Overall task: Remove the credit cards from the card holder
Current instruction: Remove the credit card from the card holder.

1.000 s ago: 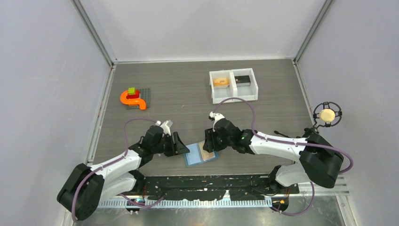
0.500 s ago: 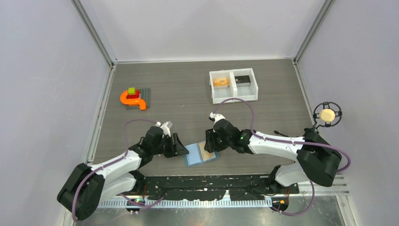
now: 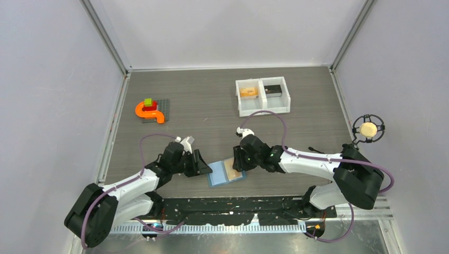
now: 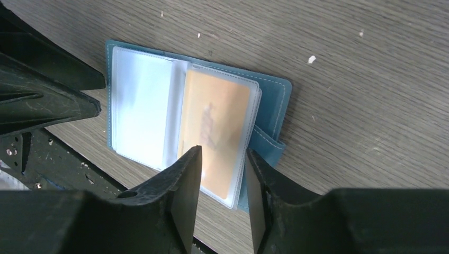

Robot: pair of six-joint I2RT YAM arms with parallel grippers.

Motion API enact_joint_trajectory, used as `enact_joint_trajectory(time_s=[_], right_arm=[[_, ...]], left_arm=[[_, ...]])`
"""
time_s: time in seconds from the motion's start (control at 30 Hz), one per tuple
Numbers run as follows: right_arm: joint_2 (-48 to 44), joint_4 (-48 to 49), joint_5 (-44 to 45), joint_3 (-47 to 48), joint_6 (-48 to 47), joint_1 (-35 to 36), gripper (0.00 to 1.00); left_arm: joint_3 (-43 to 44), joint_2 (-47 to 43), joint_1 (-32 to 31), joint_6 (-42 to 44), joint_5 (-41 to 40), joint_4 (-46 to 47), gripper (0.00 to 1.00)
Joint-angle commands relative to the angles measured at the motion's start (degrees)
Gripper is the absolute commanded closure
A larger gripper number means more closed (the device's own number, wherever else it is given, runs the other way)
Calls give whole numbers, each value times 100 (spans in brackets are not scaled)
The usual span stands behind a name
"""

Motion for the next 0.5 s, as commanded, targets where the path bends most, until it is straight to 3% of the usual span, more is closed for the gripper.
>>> enact_joint_trajectory(time_s=[0.0,0.13,0.47], right_arm=[[-77,326,-225,111,-32,70,60],[-214,427,-286,107,-91,97,64],[-200,684,-614,118,-142,144,64]], left_arm=[[0,-6,26,123,97,287,57],[17,26,26,123,103,295,57],[30,151,21,114,177,408,58]])
